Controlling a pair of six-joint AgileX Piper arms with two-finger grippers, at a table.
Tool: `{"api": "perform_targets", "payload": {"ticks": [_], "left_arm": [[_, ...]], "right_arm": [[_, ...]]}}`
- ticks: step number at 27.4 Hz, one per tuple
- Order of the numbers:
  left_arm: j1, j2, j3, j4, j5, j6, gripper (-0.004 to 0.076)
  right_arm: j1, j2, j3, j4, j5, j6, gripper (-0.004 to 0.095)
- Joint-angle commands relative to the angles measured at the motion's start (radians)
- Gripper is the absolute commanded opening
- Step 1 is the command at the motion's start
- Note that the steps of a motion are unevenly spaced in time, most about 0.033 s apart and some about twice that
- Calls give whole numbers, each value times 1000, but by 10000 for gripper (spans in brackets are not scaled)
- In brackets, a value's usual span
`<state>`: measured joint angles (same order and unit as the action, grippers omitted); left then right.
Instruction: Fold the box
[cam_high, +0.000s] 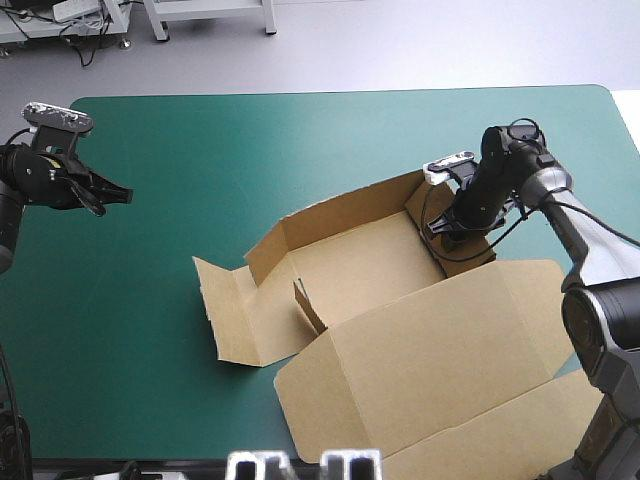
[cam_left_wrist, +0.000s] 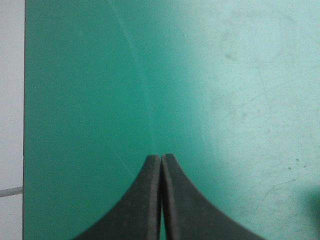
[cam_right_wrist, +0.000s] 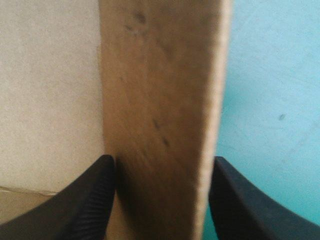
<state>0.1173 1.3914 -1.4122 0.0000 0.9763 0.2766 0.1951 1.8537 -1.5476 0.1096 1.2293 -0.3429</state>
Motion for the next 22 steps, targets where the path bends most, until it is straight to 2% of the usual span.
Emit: {"api": "perform_targets", "payload": {"ticks": [1, 6, 7, 12, 14, 17, 20, 22], "left_arm": [[2, -30, -28, -54, -48, -7, -9], [2, -30, -28, -113, -48, -5, -9], [2, -30, -28, -118, -56, 3, -9], [2, -44, -28, -147, -128, 10, -9], [11, -46, -28, -147, -136, 15, -9], [69, -40, -28, -149, -162, 19, -9], [114, -36, -28, -162, -174, 35, -9], [132, -27, -28, -194, -142, 90, -9]], "right_arm": [[-2, -22, -19, 19, 5, 0, 314], [-2, -8, -21, 19, -15, -16, 0], [-2, -8, -25, 19, -9, -16, -18], [-9, -31, -102, 31, 21, -15, -20], [-27, -59, -147, 87, 21, -24, -20], [-111, -148, -223, 261, 21, -79, -21], [-167, -191, -230, 311, 21, -89, -20], [-210, -222, -230, 349, 21, -105, -21]]}}
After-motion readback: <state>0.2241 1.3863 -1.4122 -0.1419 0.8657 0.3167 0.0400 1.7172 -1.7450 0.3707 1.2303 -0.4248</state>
